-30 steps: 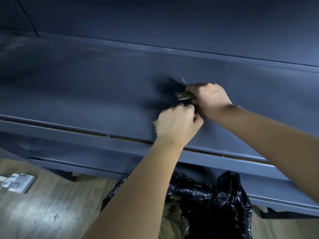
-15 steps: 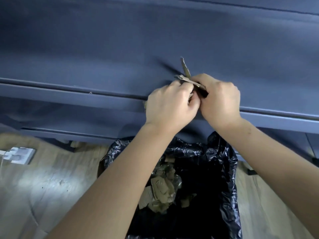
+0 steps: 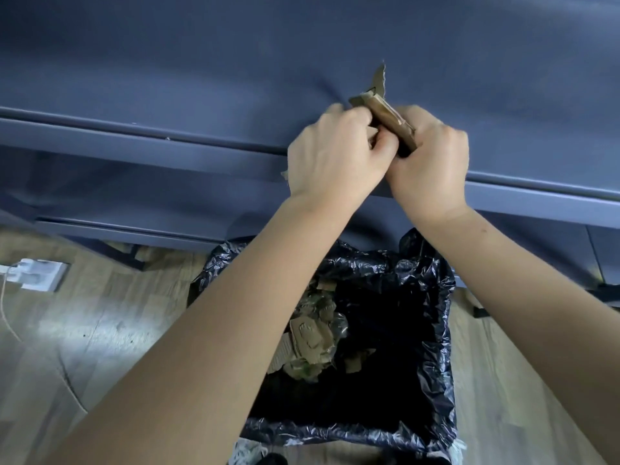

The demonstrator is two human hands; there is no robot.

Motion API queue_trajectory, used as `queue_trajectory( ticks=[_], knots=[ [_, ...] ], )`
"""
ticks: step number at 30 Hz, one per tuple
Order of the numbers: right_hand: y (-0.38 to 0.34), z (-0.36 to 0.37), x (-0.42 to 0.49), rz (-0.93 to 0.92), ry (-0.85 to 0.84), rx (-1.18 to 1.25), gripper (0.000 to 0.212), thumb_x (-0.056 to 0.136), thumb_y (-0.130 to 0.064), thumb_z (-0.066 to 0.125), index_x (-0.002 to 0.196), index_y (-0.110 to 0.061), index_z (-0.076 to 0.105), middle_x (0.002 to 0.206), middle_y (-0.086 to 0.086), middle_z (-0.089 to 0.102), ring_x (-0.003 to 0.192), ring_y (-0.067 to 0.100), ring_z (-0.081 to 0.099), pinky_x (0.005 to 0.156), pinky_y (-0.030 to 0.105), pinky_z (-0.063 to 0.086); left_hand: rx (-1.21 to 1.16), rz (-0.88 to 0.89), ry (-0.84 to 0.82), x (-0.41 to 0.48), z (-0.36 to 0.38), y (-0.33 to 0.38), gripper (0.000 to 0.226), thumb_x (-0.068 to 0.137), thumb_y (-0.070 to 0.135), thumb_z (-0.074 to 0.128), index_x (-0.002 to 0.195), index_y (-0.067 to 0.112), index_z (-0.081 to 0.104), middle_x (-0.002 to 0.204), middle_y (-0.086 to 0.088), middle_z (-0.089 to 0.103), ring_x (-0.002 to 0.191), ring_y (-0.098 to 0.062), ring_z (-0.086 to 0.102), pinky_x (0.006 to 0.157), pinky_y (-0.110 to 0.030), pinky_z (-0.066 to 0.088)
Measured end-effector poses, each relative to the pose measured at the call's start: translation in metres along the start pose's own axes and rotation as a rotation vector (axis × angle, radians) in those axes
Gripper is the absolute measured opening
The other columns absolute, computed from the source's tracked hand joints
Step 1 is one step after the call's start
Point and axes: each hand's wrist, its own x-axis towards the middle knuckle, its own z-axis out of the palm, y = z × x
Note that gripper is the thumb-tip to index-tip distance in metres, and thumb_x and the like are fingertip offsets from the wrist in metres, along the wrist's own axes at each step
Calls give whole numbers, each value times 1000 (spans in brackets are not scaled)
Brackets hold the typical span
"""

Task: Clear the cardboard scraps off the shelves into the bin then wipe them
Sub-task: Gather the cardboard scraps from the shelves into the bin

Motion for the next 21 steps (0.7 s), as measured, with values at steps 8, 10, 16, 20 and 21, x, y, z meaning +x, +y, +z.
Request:
queue_trajectory(
  ticks=[8, 10, 16, 20, 21],
  knots=[
    [-8, 2, -8, 88, 52, 196, 20, 85, -10, 52, 95, -20, 66, 54, -15, 47, 58, 9, 45, 52, 13, 31, -71, -57, 46, -8, 5, 10, 23, 91, 31, 42, 80, 16, 56, 81, 4, 47, 71, -20, 37, 62, -29, 26],
    [-13, 0, -11, 120, 87, 290, 26, 84, -7, 53, 77, -31, 58, 45, -18, 46, 52, -2, 48, 51, 8, 33, -164, -85, 76, -9, 6, 12, 28, 90, 28, 44, 64, 17, 41, 70, 3, 49, 66, -22, 37, 60, -29, 27],
    [-25, 0, -75, 190, 134, 502, 21, 78, -17, 59, 75, -38, 54, 55, -25, 57, 58, -15, 53, 56, 2, 37, -462, -14, 253, -68, 17, -6, 33, 80, 40, 42, 55, 19, 40, 48, -1, 53, 50, -29, 51, 48, -29, 35],
    [-12, 15, -164, 405, -71, 582, 21, 75, -21, 58, 77, -42, 56, 69, -36, 64, 65, -15, 60, 56, 0, 42, -480, -98, 48, -157, 48, -44, 33, 82, 38, 44, 61, 15, 55, 49, 3, 58, 40, -10, 53, 38, -21, 38],
    [-6, 20, -181, 457, -138, 567, 23, 77, -21, 58, 77, -44, 55, 71, -35, 65, 67, -13, 62, 56, 1, 43, -469, -141, -19, -175, 57, -53, 32, 81, 39, 43, 61, 17, 53, 48, 6, 55, 40, -5, 50, 38, -19, 39]
  ],
)
